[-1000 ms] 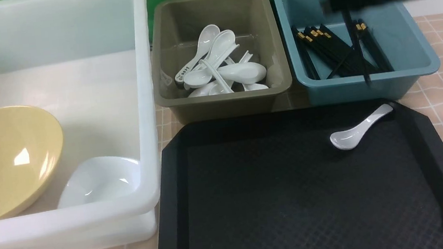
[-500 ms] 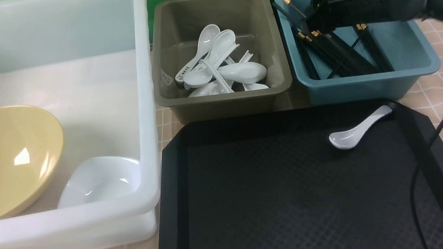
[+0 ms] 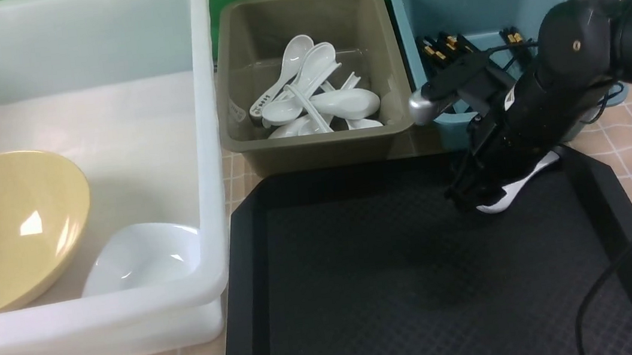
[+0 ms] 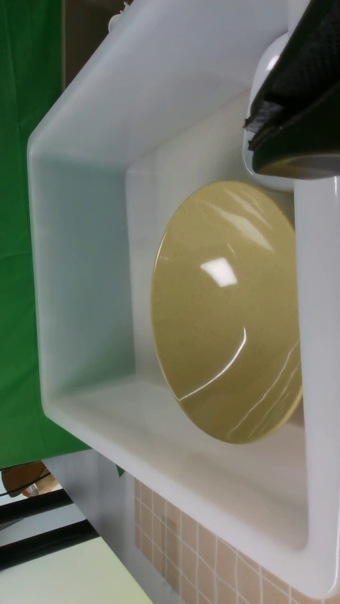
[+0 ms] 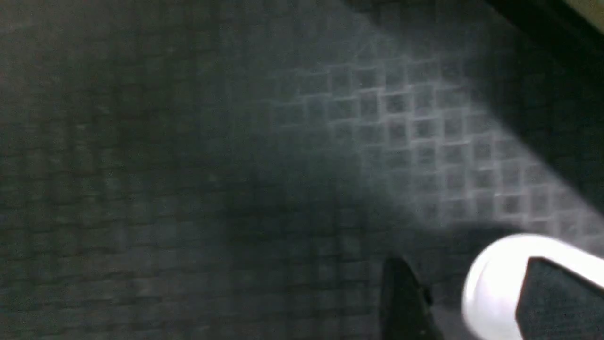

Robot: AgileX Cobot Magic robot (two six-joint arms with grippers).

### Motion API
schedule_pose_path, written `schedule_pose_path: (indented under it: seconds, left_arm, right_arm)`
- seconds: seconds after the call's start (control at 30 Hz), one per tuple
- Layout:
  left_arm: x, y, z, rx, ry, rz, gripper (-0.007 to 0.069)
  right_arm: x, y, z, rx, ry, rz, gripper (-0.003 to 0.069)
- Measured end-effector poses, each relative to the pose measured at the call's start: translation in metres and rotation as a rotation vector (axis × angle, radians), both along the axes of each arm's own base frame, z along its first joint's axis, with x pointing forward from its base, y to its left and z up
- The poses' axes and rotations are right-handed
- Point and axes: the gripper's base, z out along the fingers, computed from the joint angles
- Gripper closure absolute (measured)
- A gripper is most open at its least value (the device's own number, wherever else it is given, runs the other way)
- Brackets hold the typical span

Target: On brown table put chopsticks spoon bowls plates into blue grey white boxes.

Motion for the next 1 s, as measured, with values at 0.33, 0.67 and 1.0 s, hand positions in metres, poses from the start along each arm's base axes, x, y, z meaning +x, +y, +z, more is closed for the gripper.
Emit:
schedule_pose_path:
  seconds: [0.33, 0.67, 1.0]
  left_arm:
    - [0.000, 0.000, 0.000, 0.003, 0.000, 0.001, 0.0631]
    - [0.000, 0.000, 0.001, 0.007, -0.007, 0.001, 0.0631]
    - [0.002, -0.001, 0.003, 0.023, -0.067, -0.015, 0.0631]
  right_arm:
    - [0.008, 0.000, -0.034, -0.066, 0.056, 0.017, 0.0369]
    - [0.001, 0.040, 0.040, 0.075, -0.094, 0.147, 0.0559]
    - [0.062, 0.106, 0.092, 0.272, -0.789, 0.184, 0.0540]
